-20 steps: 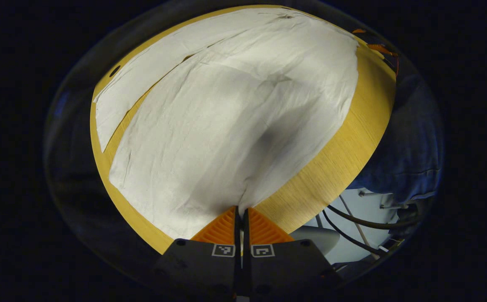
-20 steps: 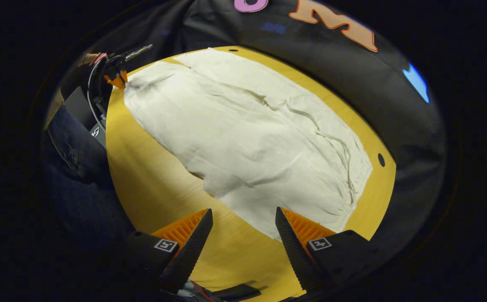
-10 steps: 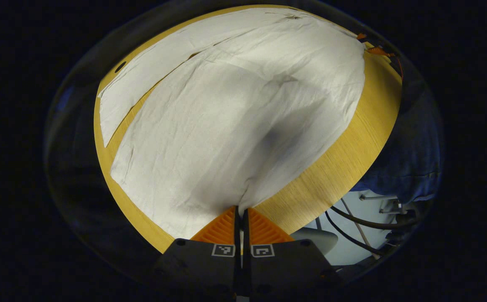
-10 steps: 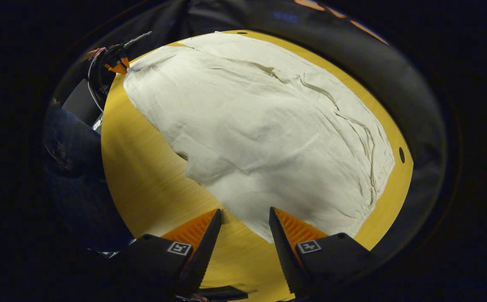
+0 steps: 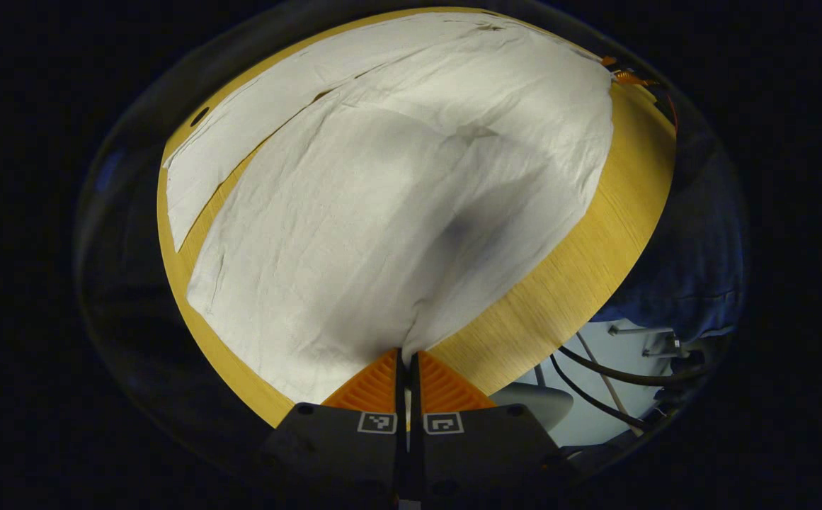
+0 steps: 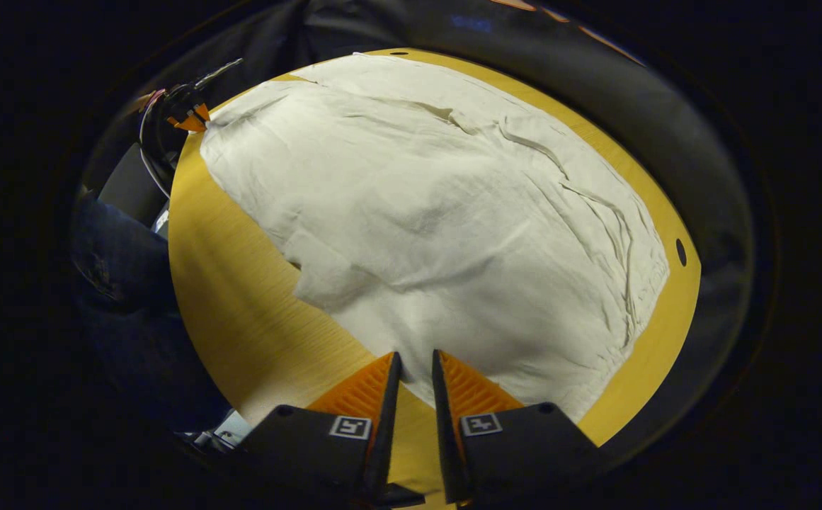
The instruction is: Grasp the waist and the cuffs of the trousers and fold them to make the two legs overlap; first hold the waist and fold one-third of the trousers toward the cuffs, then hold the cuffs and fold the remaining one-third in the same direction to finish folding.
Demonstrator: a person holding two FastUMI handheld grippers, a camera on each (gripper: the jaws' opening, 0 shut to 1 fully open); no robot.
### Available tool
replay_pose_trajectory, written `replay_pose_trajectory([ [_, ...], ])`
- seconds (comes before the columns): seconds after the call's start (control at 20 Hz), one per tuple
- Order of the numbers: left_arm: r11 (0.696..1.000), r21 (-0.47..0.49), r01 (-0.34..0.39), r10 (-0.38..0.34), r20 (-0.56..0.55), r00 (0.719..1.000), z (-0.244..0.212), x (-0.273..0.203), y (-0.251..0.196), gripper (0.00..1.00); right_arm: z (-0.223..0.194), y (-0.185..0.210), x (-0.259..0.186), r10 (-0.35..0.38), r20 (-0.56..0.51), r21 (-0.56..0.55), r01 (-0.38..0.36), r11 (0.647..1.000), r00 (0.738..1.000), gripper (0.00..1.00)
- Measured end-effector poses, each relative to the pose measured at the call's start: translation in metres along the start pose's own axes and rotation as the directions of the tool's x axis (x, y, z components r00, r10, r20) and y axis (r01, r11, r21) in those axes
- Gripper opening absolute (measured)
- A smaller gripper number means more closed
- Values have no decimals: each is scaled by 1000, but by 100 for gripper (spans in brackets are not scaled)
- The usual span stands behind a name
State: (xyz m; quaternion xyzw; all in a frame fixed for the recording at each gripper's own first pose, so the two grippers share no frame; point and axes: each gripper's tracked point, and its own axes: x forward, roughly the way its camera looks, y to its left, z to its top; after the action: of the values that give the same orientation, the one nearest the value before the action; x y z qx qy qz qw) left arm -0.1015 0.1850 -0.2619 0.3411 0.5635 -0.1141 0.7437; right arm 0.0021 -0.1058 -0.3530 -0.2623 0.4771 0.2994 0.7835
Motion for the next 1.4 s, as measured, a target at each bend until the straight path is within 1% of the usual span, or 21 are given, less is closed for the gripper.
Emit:
replay_pose_trajectory([
  [0.05,1000,3,2,-2,2,1000,-1,0,0,0,1,-3,0,-15,5,0,15,1000,1000,24],
  [0.1,1000,7,3,-3,3,1000,-1,1,0,0,-1,-4,0,-19,1,6,19,1000,1000,13],
  [0.2,1000,9,6,-6,4,1000,0,0,0,0,-1,-5,1,-28,-8,30,28,999,1000,8],
  [0.35,1000,3,9,-9,12,1000,0,0,0,0,1,-4,-2,-46,-9,45,46,998,999,6],
  [0.4,1000,-3,9,-9,16,1000,0,1,0,0,0,-5,0,-61,0,36,61,997,998,3],
  [0.55,999,-36,7,-6,35,999,-1,0,1,0,5,-8,-6,-132,33,23,132,991,991,3],
  [0.65,996,-83,16,-13,43,999,-1,0,2,0,16,-11,-11,-173,75,56,169,984,982,3],
  [0.7,995,-97,13,-8,45,999,1,0,5,0,21,-15,-15,-194,93,80,187,979,977,3],
  [0.75,994,-105,-4,10,57,998,5,-3,10,0,28,-20,-20,-214,115,104,203,974,970,2],
  [0.8,993,-111,-29,37,70,997,11,-5,19,0,32,-25,-27,-240,131,129,224,966,962,0],
  [0.85,991,-123,-54,65,92,994,18,-10,30,0,37,-31,-33,-265,146,156,242,958,953,3],
  [0.95,981,-170,-95,121,153,981,39,-22,50,0,47,-40,-43,-309,176,199,274,941,935,3],
  [1.05,964,-229,-134,184,211,960,59,-35,75,0,62,-51,-54,-359,217,232,309,922,908,3],
  [1.15,949,-259,-178,247,263,933,82,-51,102,0,79,-61,-63,-405,252,267,339,902,879,2],
  [1.2,942,-282,-182,265,289,920,95,-57,113,0,88,-67,-66,-428,266,285,354,891,863,2],
  [1.25,932,-321,-167,270,310,912,108,-63,123,0,98,-73,-69,-450,278,302,367,880,849,2],
  [1.3,921,-362,-147,278,342,898,124,-68,132,0,109,-79,-73,-468,293,319,376,870,834,0],
  [1.35,909,-395,-135,292,371,882,141,-74,143,0,121,-87,-77,-489,304,337,388,858,818,2],
  [1.4,899,-415,-140,315,393,864,158,-79,157,0,133,-97,-81,-511,316,361,396,844,799,2],
])
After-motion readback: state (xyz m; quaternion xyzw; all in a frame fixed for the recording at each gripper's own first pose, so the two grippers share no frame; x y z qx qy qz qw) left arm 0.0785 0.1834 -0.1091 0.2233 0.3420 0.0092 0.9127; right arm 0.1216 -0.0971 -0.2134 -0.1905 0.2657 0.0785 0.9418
